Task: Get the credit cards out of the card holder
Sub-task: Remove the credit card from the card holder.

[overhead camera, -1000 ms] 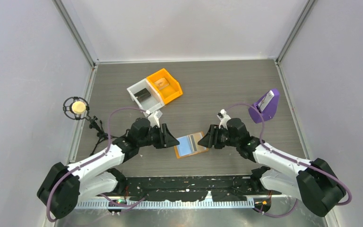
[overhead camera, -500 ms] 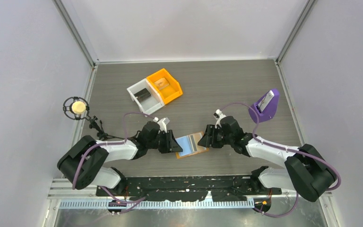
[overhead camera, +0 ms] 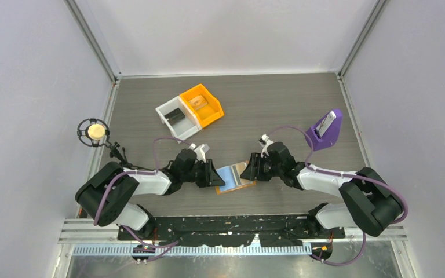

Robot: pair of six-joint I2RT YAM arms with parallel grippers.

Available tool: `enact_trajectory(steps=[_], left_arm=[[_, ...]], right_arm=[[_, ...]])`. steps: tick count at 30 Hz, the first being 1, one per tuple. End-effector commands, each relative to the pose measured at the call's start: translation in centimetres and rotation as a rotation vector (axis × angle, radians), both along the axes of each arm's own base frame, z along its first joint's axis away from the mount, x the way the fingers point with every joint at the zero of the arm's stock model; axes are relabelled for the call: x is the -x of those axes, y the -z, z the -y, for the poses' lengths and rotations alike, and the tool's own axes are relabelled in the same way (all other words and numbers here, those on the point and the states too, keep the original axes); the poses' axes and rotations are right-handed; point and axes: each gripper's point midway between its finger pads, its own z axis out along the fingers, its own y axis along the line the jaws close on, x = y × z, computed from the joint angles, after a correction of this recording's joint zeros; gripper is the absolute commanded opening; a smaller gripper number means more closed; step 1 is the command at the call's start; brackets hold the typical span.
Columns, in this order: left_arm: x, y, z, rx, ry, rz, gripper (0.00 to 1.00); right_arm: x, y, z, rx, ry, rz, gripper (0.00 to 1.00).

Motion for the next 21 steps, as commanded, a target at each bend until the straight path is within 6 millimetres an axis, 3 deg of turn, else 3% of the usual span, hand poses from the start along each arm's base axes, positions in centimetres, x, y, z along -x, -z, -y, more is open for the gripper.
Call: enact_trajectory(steps=[1, 12, 21], left_arm=[[0.1, 0.4, -0.1, -0.003, 0.005, 0.015, 0.30], [0.2, 0.2, 0.0, 0.003, 0.010, 0.014, 0.28], [0.1, -1.1, 0.3, 0.040, -0.006, 0.012, 0.28]], right_arm=[[0.1, 0.3, -0.1, 0.007, -0.007, -0.004, 0.53], [-0.1, -4.2, -1.8, -0.133, -0.040, 0.056, 0.41], [0.4, -4.7, -2.5, -0.177, -0.072, 0.045, 0.39]])
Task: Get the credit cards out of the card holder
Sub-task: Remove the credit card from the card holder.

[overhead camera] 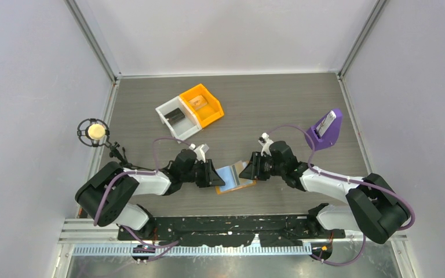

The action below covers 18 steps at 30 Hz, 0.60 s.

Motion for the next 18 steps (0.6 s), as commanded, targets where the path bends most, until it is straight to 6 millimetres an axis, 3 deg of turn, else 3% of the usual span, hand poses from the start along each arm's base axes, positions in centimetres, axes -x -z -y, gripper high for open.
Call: enact_trajectory(steps=[1, 7, 18], left_arm=[[0.1, -1.4, 0.2, 0.042, -0.010, 0.015, 0.29], [-0.4, -2.8, -0.8, 0.005, -0.070, 0.038, 0.38], [-1.5, -5.3, -4.6, -0.070, -0.253, 0.150, 0.43]], right_arm=[[-0.4, -2.1, -1.4, -0.078, -0.030, 0.042, 0.39], [-0.2, -3.0, -2.0, -0.099, -0.046, 0.046, 0.39], [1.0, -4.4, -4.7, -0.126, -0.118, 0.047, 0.42]])
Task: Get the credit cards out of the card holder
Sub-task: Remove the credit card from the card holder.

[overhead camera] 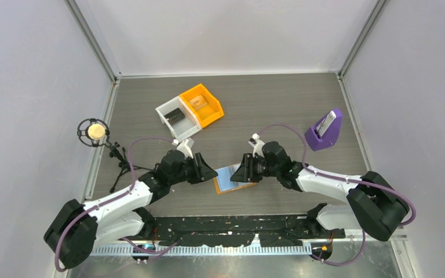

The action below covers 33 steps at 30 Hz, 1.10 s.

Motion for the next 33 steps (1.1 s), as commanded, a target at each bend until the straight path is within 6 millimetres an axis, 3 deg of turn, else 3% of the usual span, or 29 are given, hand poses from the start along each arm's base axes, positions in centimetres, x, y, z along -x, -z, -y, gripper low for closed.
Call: enact_trajectory(steps=[1, 7, 18, 33], left_arm=[[-0.3, 0.0, -1.8, -0.062, -0.071, 0.025, 0.43], [-0.2, -0.5, -0.8, -0.027, -0.031, 0.025, 0.39], [-0.8, 0.4, 2.2, 0.027, 0.063, -0.008, 0.20], [-0.7, 3.9, 3.1, 0.013, 0.099, -0.081, 0.10]], right_arm=[[-0.8, -2.3, -1.5, -0.048, -0.019, 0.046, 0.42], [-1.1, -2.2, -1.2, -0.006, -0.028, 0.067, 0.43], [-2.5, -0.8, -0.9, 0.045, -0.014, 0.078, 0.38], [-2.9, 2.8, -1.1, 0.053, -0.041, -0.006, 0.31]])
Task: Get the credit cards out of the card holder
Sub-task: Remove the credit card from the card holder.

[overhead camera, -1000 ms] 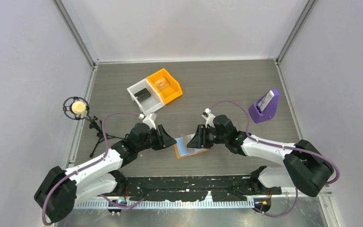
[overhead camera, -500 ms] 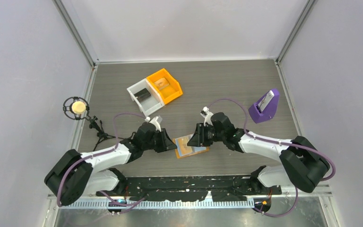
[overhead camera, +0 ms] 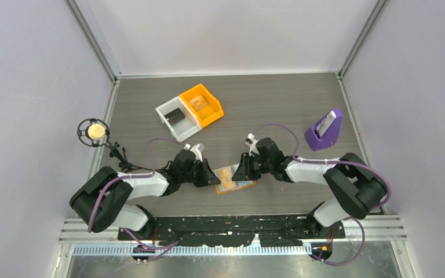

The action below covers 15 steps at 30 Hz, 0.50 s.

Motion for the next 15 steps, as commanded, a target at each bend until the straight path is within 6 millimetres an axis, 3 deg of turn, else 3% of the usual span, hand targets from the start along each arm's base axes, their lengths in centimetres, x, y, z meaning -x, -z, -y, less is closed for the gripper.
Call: enact_trajectory(steps=[1, 15], left_arm=[[-0.9, -1.4, 1.6, 0.062, 0.031, 0.043, 0.09], [-0.3, 0.5, 1.2, 0.005, 0.047, -0.016, 0.08]], right_arm=[[-1.2, -0.9, -1.1, -0.049, -0.021, 0.046, 0.30], [-1.2, 0.0, -0.7, -0.047, 0.000, 0.024, 0.24]])
